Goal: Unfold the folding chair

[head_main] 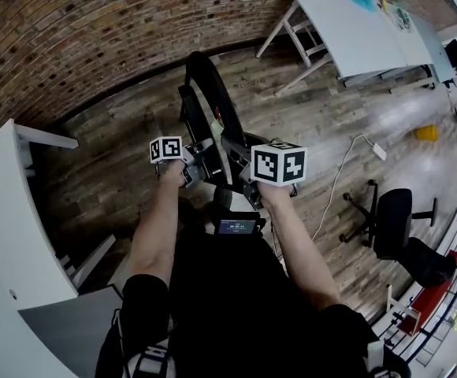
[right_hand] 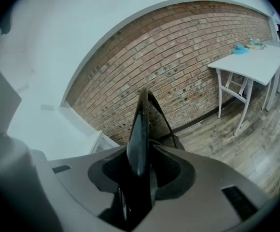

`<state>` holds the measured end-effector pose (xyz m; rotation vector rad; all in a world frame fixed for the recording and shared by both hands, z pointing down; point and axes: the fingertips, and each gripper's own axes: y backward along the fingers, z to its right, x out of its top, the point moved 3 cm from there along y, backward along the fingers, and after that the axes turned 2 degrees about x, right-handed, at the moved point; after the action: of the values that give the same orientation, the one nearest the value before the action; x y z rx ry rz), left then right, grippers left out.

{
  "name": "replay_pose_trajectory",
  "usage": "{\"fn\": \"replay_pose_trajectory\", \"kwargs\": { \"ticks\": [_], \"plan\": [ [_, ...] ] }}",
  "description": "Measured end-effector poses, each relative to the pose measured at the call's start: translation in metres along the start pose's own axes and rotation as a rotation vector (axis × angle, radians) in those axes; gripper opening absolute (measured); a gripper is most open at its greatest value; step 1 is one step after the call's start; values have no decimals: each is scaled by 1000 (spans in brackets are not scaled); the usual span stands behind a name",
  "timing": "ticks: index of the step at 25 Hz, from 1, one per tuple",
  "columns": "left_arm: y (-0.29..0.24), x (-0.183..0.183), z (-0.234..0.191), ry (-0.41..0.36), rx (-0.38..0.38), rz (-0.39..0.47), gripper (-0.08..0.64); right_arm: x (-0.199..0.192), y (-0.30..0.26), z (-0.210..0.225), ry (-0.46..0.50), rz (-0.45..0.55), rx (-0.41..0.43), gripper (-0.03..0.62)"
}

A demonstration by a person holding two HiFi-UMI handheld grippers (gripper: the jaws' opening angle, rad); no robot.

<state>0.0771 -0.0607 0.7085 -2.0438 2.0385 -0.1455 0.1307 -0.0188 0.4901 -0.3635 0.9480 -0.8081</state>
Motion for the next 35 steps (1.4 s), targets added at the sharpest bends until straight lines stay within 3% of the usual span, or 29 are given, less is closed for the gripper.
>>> {"fn": "replay_pose_trajectory", "kwargs": {
  "ticks": [10, 13, 16, 23, 29, 35],
  "plan": [
    [33, -3, -12, 34, -29, 102, 49, 0, 2, 3, -19, 15, 38, 133],
    [34, -3, -11, -1, -6, 131, 60, -1, 1, 4, -13, 16, 32, 133],
    [37, -6, -11, -56, 34, 158, 143, 1, 4, 11, -19, 22, 42, 133],
    [49, -53, -12, -136, 103, 110, 147, 6, 12, 25, -8, 33, 39, 130],
    [39, -73, -8, -112, 52, 93, 156, -3, -3, -4, 15, 32, 55, 133],
    [52, -75, -12, -45, 33, 128, 106, -8, -7, -13, 34, 39, 51, 133]
  ]
}}
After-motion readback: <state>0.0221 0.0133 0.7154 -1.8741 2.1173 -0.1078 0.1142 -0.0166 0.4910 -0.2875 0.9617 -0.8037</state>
